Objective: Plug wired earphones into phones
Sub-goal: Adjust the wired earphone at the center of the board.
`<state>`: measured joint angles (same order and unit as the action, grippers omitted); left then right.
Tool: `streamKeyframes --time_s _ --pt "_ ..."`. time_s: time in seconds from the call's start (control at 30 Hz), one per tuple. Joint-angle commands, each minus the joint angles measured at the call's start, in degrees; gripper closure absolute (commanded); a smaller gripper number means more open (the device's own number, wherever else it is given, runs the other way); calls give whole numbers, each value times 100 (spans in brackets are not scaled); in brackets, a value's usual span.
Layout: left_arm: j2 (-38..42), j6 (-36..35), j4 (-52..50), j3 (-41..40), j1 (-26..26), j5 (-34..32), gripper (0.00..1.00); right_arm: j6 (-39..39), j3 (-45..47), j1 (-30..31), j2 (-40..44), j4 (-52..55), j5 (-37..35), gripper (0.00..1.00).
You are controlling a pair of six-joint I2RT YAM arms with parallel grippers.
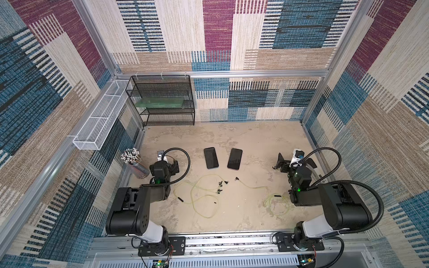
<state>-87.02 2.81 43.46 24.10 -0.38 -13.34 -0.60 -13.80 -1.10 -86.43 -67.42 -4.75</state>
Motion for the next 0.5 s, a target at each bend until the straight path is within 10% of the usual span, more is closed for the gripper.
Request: streamKeyframes --time_s 0.0,0.47 --pt "14 20 136 -10 0 -54 0 20 2 4 13 -122 -43 5" --pt "2 19 129 2 -2 -54 0 -19 -43 -6 13 -41 -61 5"
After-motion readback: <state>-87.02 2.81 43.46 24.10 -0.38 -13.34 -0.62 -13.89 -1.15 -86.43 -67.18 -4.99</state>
